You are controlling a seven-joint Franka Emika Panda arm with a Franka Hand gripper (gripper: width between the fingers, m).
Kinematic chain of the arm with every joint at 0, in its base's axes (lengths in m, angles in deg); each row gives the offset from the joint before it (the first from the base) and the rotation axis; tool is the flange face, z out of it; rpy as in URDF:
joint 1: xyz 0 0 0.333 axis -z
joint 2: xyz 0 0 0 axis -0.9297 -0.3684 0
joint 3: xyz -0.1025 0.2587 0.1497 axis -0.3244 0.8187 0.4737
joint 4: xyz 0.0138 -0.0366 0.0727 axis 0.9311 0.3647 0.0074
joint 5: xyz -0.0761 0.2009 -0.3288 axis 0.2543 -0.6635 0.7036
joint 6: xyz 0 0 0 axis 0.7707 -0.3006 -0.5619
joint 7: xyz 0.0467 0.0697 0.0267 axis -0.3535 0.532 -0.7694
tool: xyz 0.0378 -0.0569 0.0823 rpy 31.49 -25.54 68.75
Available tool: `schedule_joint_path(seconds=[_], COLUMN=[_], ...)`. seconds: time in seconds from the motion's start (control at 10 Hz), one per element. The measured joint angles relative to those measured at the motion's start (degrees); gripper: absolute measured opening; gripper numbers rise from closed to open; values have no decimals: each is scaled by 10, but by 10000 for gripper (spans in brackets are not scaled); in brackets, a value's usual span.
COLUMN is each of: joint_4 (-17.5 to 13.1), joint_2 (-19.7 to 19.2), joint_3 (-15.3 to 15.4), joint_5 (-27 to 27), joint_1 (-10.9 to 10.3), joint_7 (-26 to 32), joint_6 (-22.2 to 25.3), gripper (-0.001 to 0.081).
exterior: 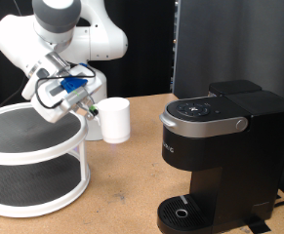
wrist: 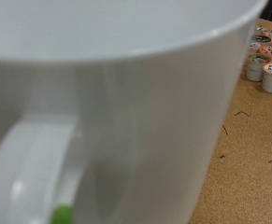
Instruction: Make a cup of coffee with the keurig machine
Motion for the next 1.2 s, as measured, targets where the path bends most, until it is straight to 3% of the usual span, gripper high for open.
schedule_joint_path(seconds=[0.6, 1.2], joint_4=[-10, -34], joint_2=[-94, -172], joint_3=[22, 49], joint_5=[-113, -194], joint_1=[-40, -54], joint_7=[95, 149], joint_6=[-65, -90], gripper=[70, 70])
